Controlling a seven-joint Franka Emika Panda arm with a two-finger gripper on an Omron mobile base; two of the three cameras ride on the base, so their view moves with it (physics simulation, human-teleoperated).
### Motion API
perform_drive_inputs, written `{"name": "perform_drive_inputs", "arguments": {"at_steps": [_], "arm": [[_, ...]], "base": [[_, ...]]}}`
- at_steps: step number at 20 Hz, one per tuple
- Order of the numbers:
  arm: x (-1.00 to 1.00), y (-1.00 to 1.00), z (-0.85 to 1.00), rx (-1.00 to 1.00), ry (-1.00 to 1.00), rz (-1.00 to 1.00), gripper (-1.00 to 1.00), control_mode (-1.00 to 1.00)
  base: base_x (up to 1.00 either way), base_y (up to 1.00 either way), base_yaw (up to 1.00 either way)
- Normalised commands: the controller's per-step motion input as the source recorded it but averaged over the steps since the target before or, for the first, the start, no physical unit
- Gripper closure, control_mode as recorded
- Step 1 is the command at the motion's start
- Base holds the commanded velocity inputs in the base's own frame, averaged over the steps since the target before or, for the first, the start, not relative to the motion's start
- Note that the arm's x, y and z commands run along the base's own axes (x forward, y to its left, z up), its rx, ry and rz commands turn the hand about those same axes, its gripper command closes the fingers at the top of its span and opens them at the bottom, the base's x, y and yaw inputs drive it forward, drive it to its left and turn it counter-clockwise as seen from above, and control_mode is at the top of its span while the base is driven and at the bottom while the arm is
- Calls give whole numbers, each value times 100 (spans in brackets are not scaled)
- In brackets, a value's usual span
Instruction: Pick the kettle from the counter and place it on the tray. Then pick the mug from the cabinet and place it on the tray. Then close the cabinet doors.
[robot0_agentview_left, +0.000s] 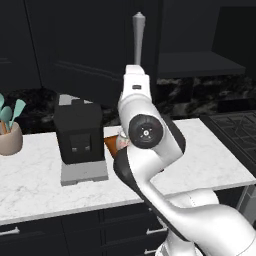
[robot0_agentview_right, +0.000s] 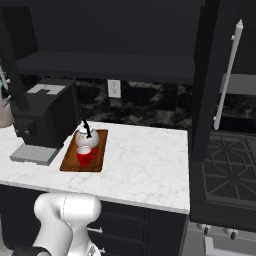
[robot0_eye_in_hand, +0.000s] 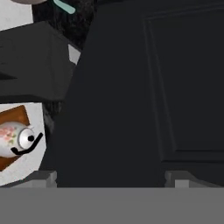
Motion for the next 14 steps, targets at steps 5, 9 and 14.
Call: {"name": "perform_drive_inputs", "arguments": {"at_steps": [5,9,14], "arm": [[89,-56,-6,0,6,-4,-100,-100],[96,-35,-1,0,7,0,-100,-100],[88,-21,-9,0,5,0,-100,-100]], "base": [[0,0,0],[0,0,0],[0,0,0]]}}
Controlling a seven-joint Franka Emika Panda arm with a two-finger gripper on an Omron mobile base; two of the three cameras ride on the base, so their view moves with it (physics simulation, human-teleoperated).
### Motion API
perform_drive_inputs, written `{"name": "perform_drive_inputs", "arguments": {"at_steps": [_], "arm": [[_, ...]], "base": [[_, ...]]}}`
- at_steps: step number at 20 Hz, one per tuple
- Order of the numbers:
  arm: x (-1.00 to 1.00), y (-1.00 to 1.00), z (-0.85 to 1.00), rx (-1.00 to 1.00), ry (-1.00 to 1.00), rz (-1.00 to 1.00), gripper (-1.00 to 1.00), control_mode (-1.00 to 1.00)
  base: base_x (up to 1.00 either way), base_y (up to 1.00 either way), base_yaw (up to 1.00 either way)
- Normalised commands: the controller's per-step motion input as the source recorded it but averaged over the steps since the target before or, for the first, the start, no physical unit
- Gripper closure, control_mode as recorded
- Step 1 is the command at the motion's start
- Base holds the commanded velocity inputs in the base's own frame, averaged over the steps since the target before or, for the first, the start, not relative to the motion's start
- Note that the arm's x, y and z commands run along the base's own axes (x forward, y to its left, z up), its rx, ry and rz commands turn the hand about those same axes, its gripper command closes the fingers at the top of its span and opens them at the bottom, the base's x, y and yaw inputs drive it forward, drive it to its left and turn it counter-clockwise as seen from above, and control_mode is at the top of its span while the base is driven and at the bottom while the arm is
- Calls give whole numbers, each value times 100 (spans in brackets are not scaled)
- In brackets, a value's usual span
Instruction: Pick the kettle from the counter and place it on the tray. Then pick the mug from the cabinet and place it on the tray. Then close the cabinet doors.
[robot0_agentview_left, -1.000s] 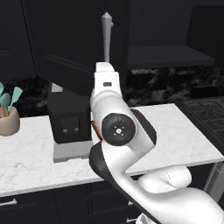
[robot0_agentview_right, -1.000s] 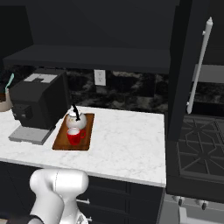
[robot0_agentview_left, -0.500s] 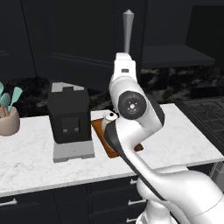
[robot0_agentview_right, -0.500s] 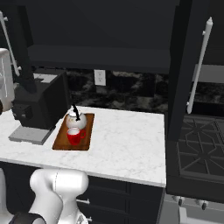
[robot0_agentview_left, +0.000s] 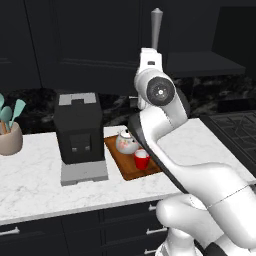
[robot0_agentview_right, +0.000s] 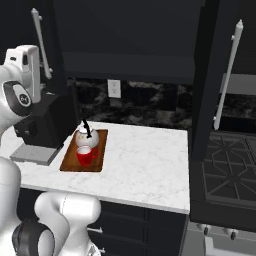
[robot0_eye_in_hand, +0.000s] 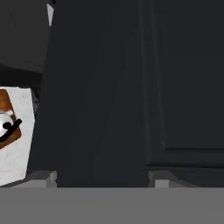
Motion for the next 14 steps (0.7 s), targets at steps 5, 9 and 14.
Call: {"name": "perform_drive_inputs", "arguments": {"at_steps": [5,9,14], "arm": [[74,-11,-16,0,1,1,-100,-100],[64,-1,-12,0,0,5,-100,-100],[66,0,-2,-3,0,10,-100,-100]], "base": [[0,0,0],[0,0,0],[0,0,0]]}}
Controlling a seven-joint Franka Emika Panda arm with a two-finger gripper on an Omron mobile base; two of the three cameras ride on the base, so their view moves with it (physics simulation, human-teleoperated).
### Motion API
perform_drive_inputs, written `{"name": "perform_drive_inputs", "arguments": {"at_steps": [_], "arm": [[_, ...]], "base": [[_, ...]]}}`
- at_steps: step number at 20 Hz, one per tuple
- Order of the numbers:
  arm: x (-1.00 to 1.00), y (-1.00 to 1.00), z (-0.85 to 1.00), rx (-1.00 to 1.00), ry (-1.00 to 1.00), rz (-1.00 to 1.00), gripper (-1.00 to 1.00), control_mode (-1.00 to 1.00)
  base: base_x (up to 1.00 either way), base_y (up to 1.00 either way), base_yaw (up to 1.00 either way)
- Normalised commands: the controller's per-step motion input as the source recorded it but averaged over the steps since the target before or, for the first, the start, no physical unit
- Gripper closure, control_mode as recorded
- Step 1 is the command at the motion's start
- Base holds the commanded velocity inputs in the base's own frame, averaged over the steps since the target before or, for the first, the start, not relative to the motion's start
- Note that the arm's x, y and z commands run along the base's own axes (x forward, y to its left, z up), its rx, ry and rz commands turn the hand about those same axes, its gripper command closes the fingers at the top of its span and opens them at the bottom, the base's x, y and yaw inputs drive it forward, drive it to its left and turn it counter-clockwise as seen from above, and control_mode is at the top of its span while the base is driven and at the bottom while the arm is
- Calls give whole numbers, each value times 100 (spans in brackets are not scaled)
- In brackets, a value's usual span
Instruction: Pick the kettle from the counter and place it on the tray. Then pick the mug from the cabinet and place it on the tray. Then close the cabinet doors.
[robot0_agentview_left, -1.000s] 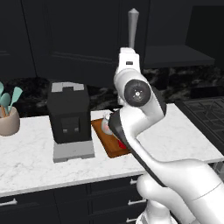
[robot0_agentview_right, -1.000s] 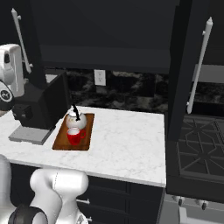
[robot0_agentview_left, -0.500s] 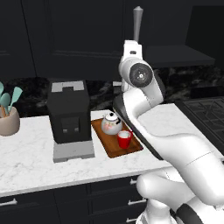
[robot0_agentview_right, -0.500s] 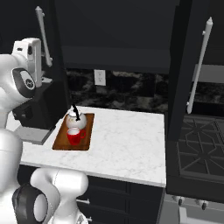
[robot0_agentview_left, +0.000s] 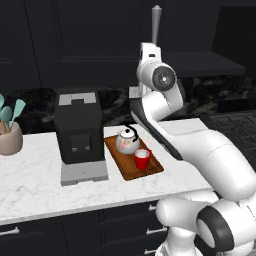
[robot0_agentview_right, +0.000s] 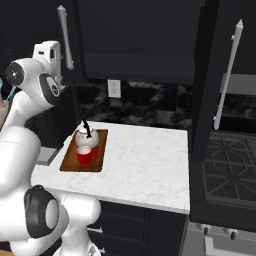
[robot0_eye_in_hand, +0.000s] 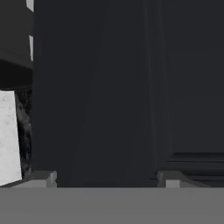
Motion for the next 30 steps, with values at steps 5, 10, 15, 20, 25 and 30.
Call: {"name": "perform_drive_inputs", "arguments": {"at_steps": [5,10,15,20,25,30], "arm": [[55,4,-1,-8,0,14,-100,-100],[36,9,-8,-12,0,18,-100,-100],[44,12,-13,-12,0,16,-100,-100],[29,17,-19,-18,0,12,-100,-100],[-18,15,-20,-18,1,15,-100,-100],[-41,16,-1,-11,0,9,-100,-100]], "base": [[0,0,0],[0,0,0],[0,0,0],[0,0,0],[0,0,0],[0,0,0]]}}
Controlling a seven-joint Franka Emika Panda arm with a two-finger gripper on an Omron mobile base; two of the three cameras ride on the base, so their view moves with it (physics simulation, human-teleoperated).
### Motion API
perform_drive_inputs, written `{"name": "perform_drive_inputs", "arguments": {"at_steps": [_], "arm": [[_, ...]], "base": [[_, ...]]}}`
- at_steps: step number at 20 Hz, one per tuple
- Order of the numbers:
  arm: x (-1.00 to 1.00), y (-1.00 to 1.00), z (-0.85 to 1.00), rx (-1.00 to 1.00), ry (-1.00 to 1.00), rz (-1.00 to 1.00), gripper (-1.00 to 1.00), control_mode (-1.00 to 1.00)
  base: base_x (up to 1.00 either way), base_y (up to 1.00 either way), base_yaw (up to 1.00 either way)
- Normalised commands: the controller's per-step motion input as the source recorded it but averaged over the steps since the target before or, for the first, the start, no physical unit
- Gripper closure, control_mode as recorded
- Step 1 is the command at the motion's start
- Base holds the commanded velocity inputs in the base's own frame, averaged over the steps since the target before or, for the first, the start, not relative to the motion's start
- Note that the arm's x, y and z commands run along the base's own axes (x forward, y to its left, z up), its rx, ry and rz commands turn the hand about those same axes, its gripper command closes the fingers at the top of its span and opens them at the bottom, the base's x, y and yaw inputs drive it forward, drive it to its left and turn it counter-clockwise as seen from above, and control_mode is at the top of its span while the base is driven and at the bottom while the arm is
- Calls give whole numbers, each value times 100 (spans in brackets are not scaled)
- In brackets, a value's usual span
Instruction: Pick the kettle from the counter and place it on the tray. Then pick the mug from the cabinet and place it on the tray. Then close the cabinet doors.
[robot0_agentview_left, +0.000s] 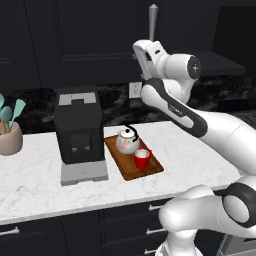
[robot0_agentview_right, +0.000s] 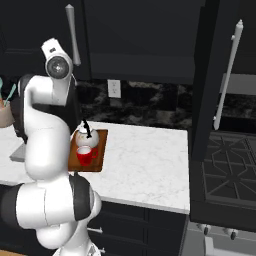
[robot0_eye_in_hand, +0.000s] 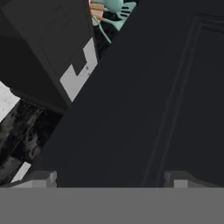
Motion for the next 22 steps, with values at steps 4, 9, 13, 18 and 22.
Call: {"name": "perform_drive_inputs", "arguments": {"at_steps": [4,9,13,18,22], "arm": [[-59,3,0,-7,0,0,-100,-100],[-75,-12,0,0,0,0,-100,-100],[-68,-19,0,0,0,-3,-100,-100],[-44,-18,1,0,8,-1,-100,-100],[-45,-26,0,0,4,0,-100,-100]], "base": [[0,0,0],[0,0,0],[0,0,0],[0,0,0],[0,0,0]]}}
